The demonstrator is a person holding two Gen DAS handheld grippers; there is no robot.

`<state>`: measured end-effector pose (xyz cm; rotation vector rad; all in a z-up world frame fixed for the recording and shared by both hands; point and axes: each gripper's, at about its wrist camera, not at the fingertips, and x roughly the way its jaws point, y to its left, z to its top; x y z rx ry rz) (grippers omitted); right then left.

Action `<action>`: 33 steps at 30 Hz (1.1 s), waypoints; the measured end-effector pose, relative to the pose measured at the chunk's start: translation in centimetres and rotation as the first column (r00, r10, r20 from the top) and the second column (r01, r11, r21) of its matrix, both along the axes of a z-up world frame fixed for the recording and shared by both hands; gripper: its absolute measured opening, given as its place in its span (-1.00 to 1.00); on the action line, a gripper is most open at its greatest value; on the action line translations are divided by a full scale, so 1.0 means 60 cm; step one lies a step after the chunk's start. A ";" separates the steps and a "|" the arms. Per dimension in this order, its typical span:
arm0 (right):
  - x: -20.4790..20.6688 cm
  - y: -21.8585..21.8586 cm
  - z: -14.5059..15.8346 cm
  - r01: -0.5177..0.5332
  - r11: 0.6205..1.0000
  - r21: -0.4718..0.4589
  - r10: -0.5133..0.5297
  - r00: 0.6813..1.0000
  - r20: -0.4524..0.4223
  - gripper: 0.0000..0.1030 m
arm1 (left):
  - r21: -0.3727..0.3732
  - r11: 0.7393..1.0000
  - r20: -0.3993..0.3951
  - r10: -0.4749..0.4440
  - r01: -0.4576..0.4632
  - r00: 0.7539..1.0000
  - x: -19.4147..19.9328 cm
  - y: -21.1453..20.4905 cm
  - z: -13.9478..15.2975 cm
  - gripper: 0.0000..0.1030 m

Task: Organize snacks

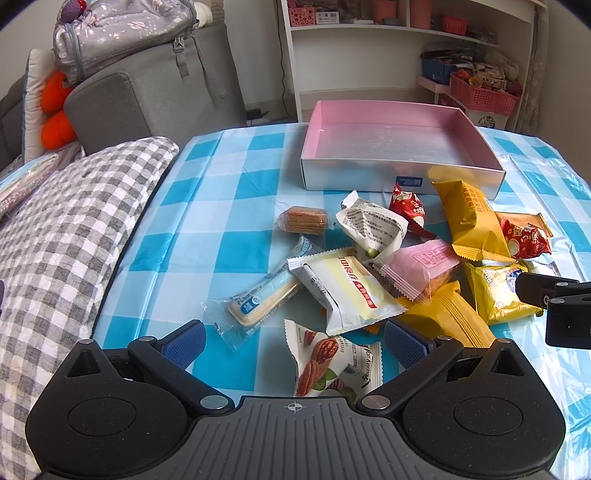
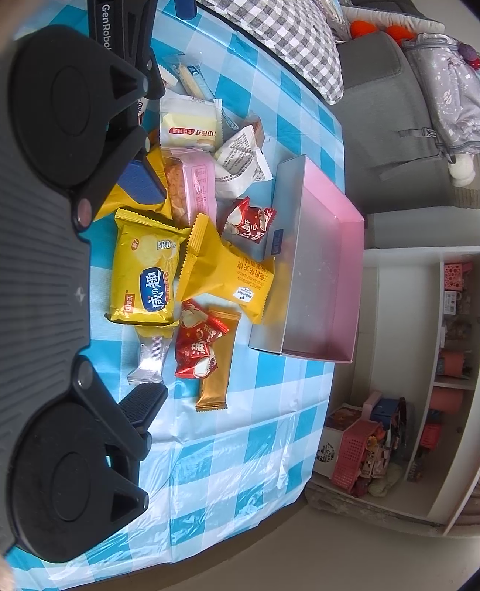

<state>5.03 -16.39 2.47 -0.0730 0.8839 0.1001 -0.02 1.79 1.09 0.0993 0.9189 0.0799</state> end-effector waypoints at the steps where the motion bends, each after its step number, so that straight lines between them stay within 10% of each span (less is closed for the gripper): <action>1: 0.000 0.000 0.000 0.000 1.000 -0.001 0.000 1.000 0.000 1.00 | 0.000 1.000 0.000 0.000 0.000 1.000 0.000 0.000 0.000 1.00; 33: 0.009 0.001 0.002 -0.032 0.999 -0.038 0.032 0.999 0.001 1.00 | 0.015 0.999 0.021 -0.050 0.050 0.999 0.012 0.003 0.013 1.00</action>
